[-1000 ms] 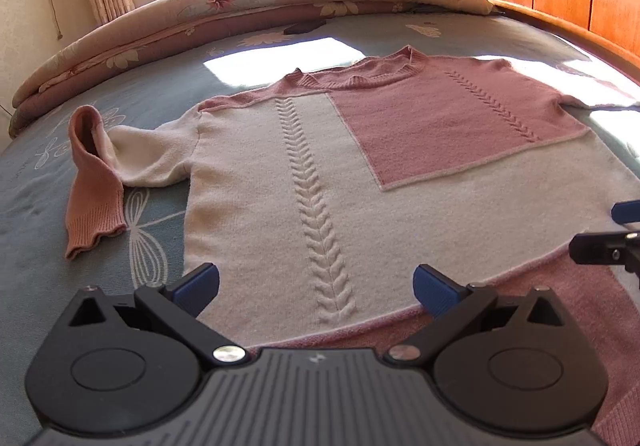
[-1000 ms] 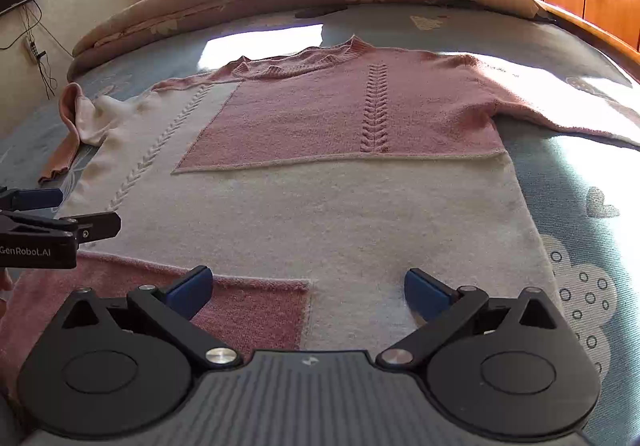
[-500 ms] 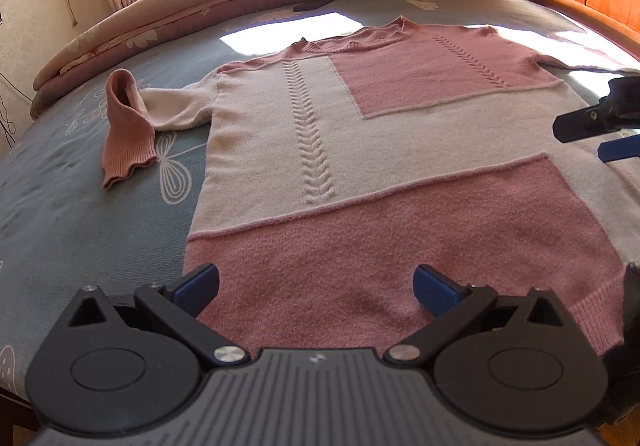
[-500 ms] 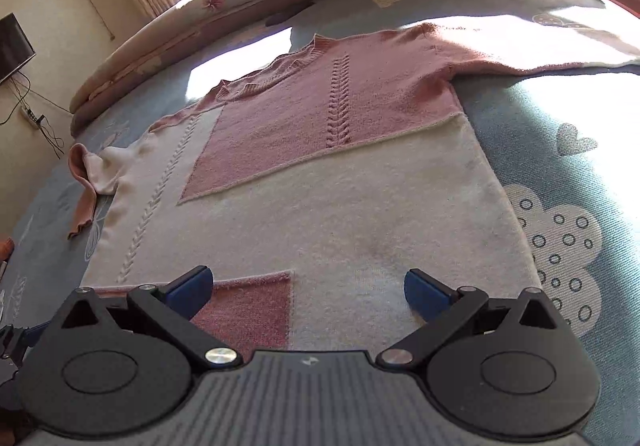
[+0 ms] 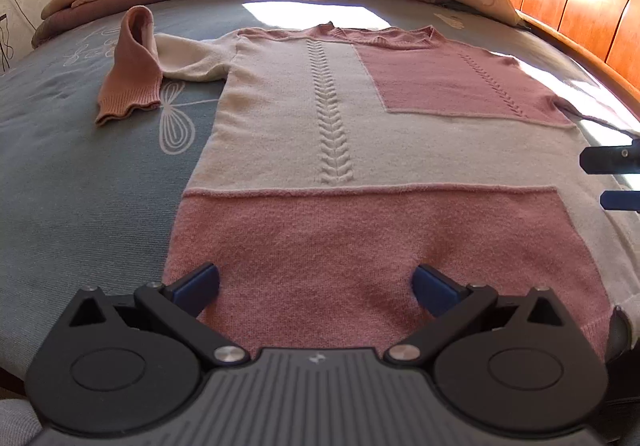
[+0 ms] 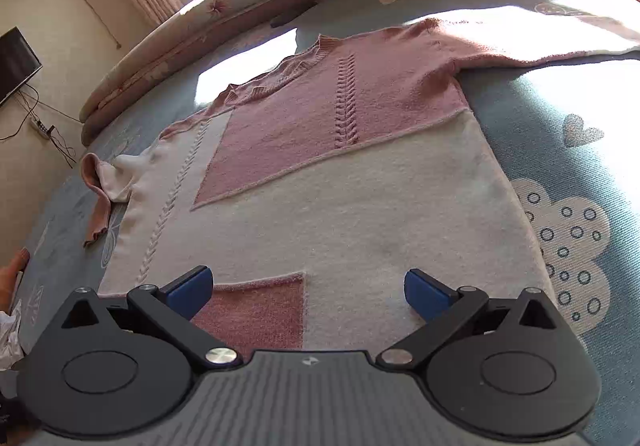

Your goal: Fold clothes

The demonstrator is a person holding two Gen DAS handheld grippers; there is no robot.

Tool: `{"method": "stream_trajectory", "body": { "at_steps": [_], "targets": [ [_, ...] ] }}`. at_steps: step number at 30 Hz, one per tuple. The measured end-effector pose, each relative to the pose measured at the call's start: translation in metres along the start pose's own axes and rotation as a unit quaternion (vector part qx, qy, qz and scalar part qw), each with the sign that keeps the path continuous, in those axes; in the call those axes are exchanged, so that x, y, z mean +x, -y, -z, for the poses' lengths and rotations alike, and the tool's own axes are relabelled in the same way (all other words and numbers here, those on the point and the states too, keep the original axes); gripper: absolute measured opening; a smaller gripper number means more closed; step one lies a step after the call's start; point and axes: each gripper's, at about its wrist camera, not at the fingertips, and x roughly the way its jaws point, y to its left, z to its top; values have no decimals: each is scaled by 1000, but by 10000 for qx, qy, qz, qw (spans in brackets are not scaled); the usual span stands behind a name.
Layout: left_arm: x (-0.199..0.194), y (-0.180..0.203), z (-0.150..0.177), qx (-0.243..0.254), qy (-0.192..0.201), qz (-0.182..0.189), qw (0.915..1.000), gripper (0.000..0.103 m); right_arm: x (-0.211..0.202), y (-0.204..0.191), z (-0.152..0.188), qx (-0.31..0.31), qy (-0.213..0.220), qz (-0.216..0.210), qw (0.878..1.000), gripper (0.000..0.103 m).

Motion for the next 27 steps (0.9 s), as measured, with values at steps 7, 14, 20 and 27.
{"method": "stream_trajectory", "body": {
  "at_steps": [7, 14, 20, 27],
  "targets": [
    [4, 3, -26, -330, 138, 347, 9988, 102, 4, -10, 3, -209, -85, -39, 9997, 103],
    [16, -4, -13, -48, -46, -373, 9993, 102, 1, -6, 3, -127, -65, -33, 9999, 103],
    [-7, -7, -18, -200, 64, -233, 9995, 102, 0, -6, 2, -78, -50, -132, 9999, 103],
    [3, 24, -13, -9, -67, 221, 9997, 103, 5, -12, 3, -136, -180, -135, 9997, 103]
  ]
}}
